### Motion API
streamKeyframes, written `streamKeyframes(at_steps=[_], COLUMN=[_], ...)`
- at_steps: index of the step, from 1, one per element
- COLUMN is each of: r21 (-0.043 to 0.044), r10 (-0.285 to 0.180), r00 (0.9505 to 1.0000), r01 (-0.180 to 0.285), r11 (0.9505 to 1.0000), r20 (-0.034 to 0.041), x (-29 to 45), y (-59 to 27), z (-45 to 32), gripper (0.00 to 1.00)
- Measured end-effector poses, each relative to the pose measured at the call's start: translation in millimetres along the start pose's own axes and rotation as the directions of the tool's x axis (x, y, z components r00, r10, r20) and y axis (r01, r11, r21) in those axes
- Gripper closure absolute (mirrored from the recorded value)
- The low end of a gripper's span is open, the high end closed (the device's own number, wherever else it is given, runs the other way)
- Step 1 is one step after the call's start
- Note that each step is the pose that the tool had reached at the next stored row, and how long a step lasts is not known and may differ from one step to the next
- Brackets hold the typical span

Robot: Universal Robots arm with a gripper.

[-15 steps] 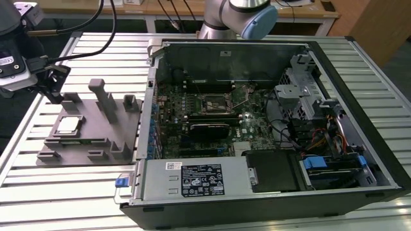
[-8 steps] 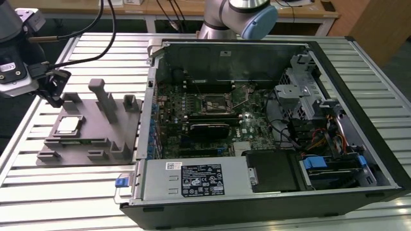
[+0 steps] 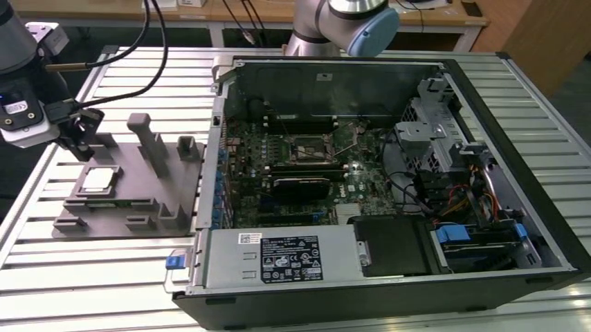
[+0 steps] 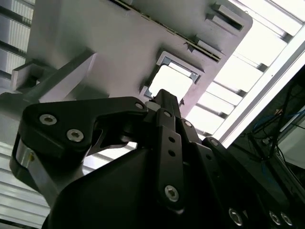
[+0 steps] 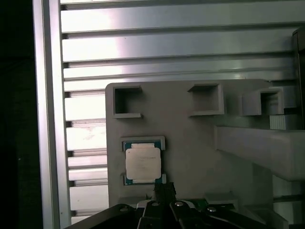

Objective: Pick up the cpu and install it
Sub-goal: 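Pick up the cpu and move it towards the insertion slot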

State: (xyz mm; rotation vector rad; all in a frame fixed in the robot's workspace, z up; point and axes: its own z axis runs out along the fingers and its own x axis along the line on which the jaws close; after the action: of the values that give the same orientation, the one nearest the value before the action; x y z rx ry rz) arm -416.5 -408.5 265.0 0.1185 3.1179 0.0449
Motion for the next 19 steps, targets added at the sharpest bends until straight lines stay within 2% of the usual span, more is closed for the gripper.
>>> streamKeyframes(at_steps=[9,19], r21=[0.0003,0.0003], r10=[0.0,-0.004], r00=[1.0,1.0], r01=[0.0,0.004], r11=[1.0,1.0], r20=[-0.0037,-0.0056], x=[1.4,7.4], y=[-1.5,-2.3], z=[14.1,28.4], gripper=[0.89,0.89])
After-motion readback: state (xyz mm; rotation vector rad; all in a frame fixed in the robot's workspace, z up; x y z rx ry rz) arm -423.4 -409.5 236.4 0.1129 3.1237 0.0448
